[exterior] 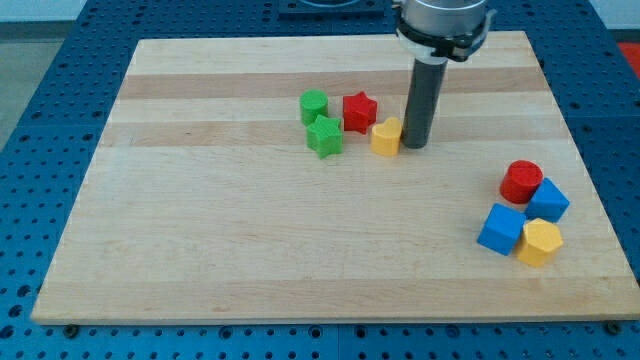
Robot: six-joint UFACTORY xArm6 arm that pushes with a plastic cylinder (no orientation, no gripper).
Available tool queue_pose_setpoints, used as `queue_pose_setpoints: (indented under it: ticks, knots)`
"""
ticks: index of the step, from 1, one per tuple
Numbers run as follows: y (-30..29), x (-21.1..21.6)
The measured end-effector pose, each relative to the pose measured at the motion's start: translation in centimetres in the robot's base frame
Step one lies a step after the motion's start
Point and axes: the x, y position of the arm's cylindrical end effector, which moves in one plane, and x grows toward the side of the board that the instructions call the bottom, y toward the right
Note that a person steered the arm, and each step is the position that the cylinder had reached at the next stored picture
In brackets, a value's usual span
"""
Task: Nudge the blue cube a bit down
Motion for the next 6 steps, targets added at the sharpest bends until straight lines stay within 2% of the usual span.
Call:
queue_pose_setpoints:
  ticks: [2, 4, 6]
  knots:
    - [0.3, 0.0]
    - [10.1, 0.0]
    - [17.3, 3.9]
